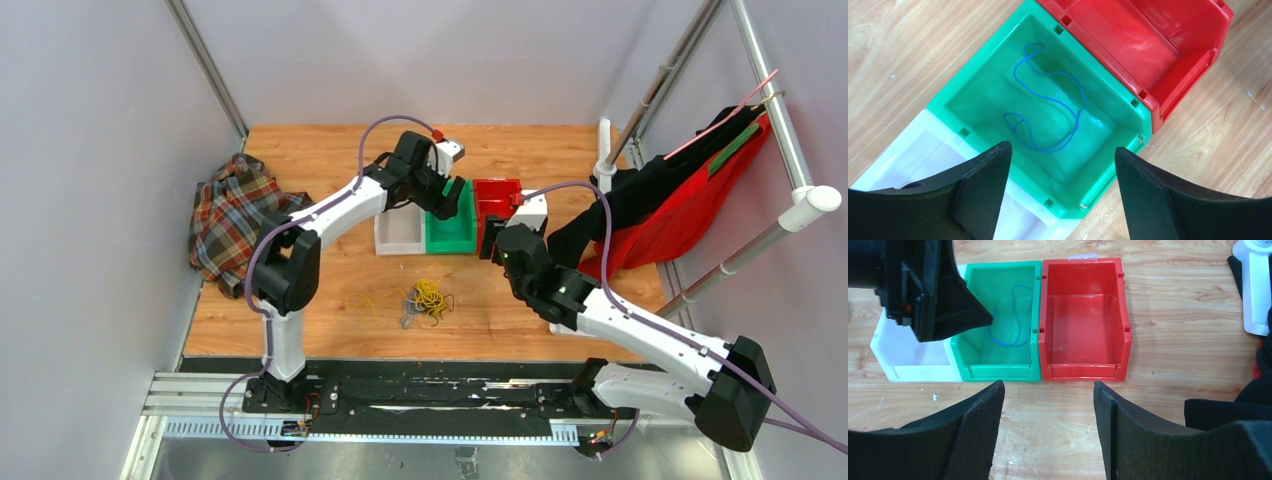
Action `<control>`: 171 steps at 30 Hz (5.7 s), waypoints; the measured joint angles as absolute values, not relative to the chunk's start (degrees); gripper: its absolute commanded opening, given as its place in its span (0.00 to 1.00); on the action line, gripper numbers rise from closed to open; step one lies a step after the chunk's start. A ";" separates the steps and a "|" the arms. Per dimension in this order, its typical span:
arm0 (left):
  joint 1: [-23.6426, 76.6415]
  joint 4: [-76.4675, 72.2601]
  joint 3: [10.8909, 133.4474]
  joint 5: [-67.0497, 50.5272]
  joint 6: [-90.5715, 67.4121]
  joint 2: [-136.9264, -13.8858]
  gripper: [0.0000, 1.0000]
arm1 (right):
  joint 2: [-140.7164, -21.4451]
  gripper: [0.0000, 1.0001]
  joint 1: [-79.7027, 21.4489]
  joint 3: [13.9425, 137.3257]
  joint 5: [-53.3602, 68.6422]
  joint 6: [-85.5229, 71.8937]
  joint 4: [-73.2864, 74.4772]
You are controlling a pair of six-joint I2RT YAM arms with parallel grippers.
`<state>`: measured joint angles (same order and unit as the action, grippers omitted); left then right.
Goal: Untangle the cables
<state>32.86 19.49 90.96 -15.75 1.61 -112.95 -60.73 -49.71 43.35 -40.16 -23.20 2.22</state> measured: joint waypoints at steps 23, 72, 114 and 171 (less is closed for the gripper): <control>31.20 46.04 70.26 -37.87 23.83 -85.93 0.86 | -67.33 0.63 -50.33 42.63 -24.16 -26.28 3.27; 39.09 38.63 73.10 -30.59 11.16 -78.78 0.01 | -54.50 0.69 -56.03 30.13 -13.10 -23.86 -10.98; 37.89 62.87 107.92 -30.55 8.21 -70.72 0.00 | -85.73 0.55 -67.24 46.09 -10.81 -12.99 -37.39; 35.31 47.29 52.62 8.58 24.73 -43.33 0.03 | -84.84 0.19 -65.36 30.55 -14.85 -15.73 -36.47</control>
<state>35.31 47.29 52.62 8.58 24.73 -43.33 -84.84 -65.36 30.55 -14.85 -15.73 -36.47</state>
